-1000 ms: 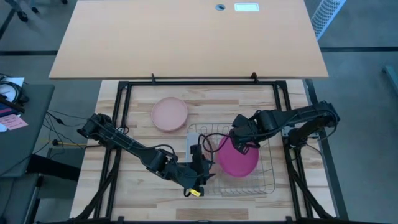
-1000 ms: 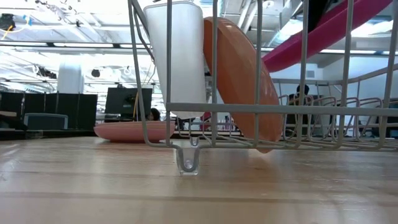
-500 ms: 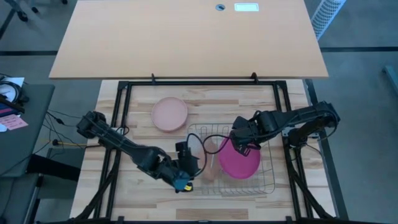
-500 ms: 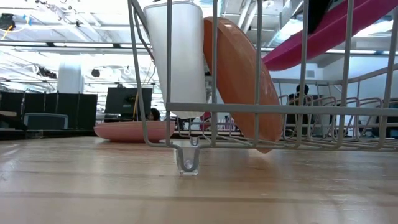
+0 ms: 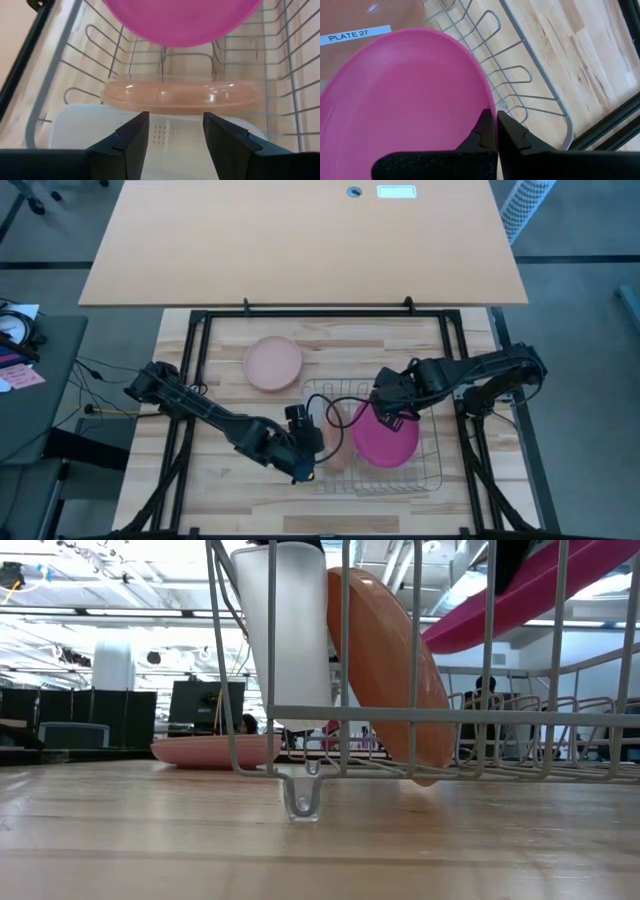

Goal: Sort dishes
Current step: Put the pink plate in the dish rack

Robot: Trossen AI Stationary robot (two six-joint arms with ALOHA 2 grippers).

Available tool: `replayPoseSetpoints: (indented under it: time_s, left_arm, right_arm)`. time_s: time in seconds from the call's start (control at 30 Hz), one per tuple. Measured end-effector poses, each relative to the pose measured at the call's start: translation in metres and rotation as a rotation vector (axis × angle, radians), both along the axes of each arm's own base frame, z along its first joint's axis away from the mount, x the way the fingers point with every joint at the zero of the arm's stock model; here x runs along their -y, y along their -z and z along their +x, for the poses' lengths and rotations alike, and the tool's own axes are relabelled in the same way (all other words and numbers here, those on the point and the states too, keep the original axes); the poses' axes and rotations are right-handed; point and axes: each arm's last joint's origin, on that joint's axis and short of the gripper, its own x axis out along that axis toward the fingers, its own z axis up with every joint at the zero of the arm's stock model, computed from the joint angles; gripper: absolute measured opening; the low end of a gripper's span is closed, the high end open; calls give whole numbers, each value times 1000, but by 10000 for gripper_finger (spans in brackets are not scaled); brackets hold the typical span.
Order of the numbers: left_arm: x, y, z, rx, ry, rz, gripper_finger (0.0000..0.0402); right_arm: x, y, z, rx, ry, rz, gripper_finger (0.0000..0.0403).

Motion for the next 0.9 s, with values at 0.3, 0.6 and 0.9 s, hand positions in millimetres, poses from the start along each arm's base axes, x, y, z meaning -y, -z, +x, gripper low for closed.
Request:
replayPoseSetpoints:
  time_s: [0.3, 0.6, 0.9]
  left_arm:
    - [-3, -4, 10, 61, 29, -2, 182]
    - [-1, -12, 2, 25, 40, 18, 182]
    - [2, -9, -7, -2, 0, 69, 182]
  right_arm:
    - [2, 7, -5, -26, 27, 2, 0]
    - [-4, 7, -7, -19, 31, 18, 0]
    - [0, 7, -6, -27, 44, 40, 0]
